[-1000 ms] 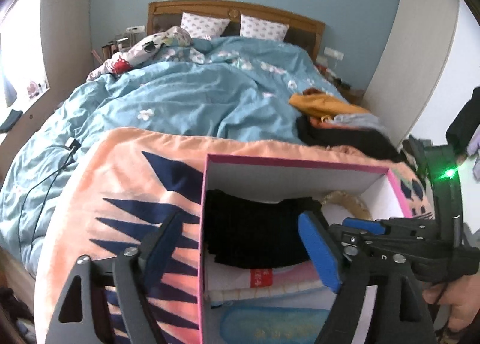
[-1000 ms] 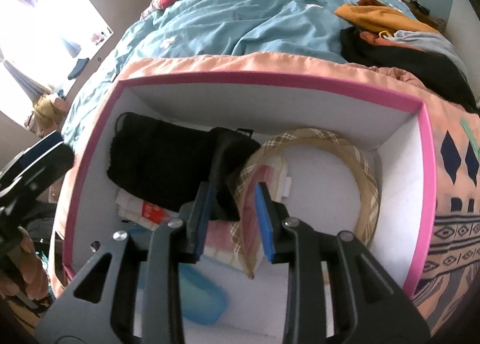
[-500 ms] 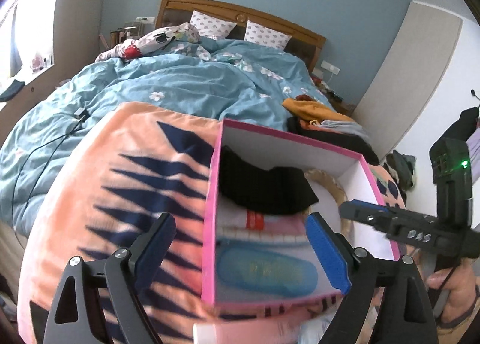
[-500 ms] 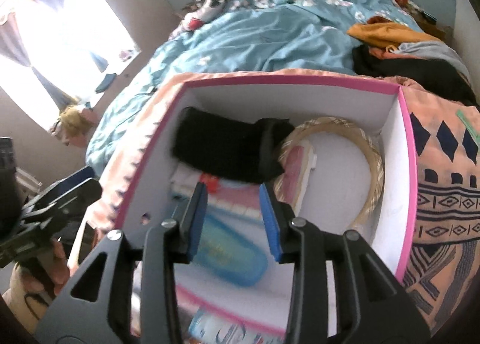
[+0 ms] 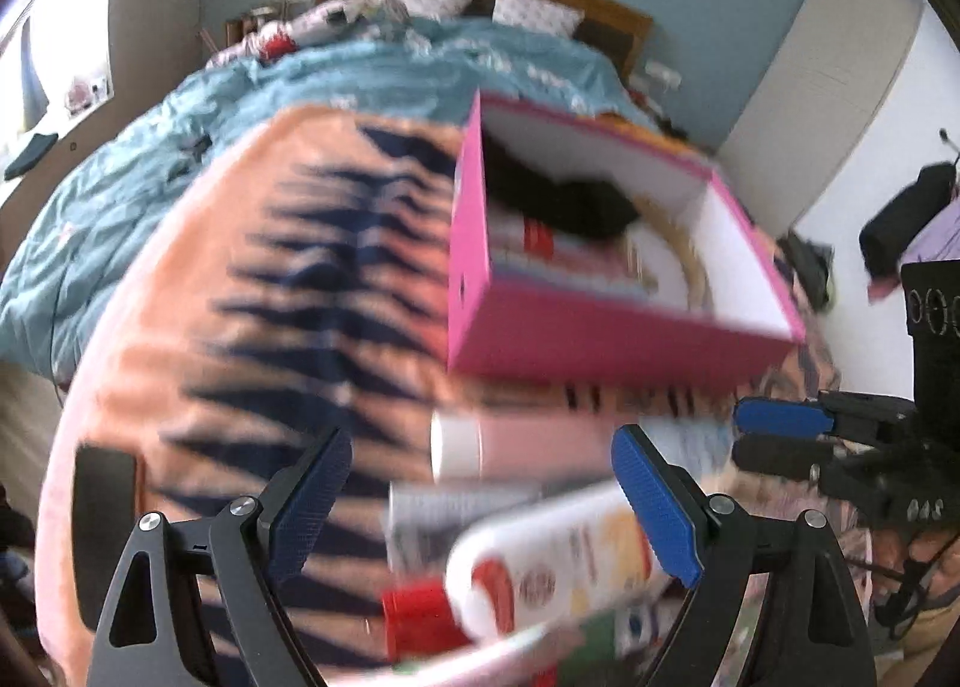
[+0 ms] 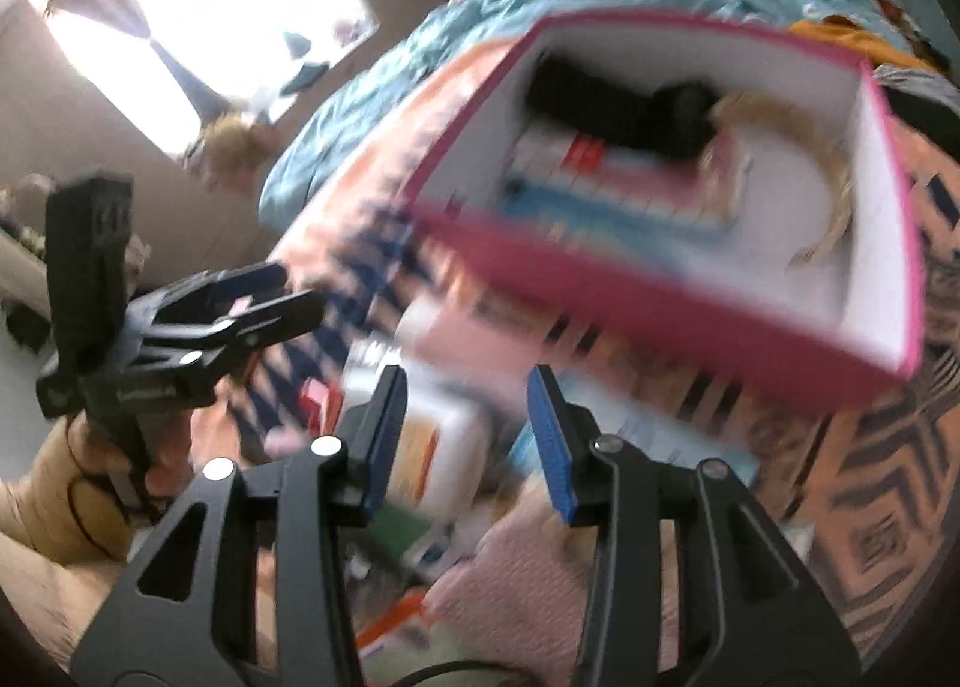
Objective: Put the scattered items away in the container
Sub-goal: 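Withdraw the left gripper from the box toward the white lotion bottle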
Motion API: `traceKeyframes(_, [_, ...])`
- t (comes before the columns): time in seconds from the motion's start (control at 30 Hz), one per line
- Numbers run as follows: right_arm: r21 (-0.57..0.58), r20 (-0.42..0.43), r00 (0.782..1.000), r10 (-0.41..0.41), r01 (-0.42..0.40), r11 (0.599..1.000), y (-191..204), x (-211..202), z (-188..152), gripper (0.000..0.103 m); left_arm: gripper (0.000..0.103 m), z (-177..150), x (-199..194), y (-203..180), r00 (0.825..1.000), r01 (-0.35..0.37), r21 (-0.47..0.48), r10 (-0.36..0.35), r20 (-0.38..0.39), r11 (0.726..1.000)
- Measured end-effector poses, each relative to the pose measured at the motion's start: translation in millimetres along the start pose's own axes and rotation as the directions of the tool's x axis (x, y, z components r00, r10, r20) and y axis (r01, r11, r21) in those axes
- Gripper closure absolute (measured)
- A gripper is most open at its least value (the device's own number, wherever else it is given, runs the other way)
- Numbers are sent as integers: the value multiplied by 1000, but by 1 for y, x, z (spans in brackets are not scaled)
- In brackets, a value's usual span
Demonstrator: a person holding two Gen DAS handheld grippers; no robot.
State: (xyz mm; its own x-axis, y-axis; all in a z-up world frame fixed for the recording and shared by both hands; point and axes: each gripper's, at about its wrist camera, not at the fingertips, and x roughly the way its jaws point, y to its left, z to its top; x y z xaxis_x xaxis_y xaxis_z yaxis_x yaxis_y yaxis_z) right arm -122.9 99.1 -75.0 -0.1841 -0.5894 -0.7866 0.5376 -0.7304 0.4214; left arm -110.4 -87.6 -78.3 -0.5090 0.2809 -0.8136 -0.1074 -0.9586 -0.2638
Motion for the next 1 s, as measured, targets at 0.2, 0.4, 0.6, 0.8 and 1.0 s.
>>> traceKeyframes(0.2, [43,-84,996,8,-4,999,6,28,-25,59,13,-33,10,0,997,3,-22,-5,-83,1000])
traceKeyframes(0.4, [56,-119,993,-14,21,998,8,41,-28,50,12,-49,24,15,989,21,-75,-32,-146,997])
traceKeyframes(0.6, [76,-163,986,-28,40,996,7,53,-27,49,13,-49,35,14,985,26,-55,-35,-171,998])
traceKeyframes(0.8, [127,-157,988,-5,25,992,-1,54,-28,49,13,-45,38,12,987,47,-42,-53,-153,998])
traceKeyframes(1.0, [138,-152,988,7,14,990,-3,52,-29,49,14,-42,37,9,990,41,-4,-41,-138,999])
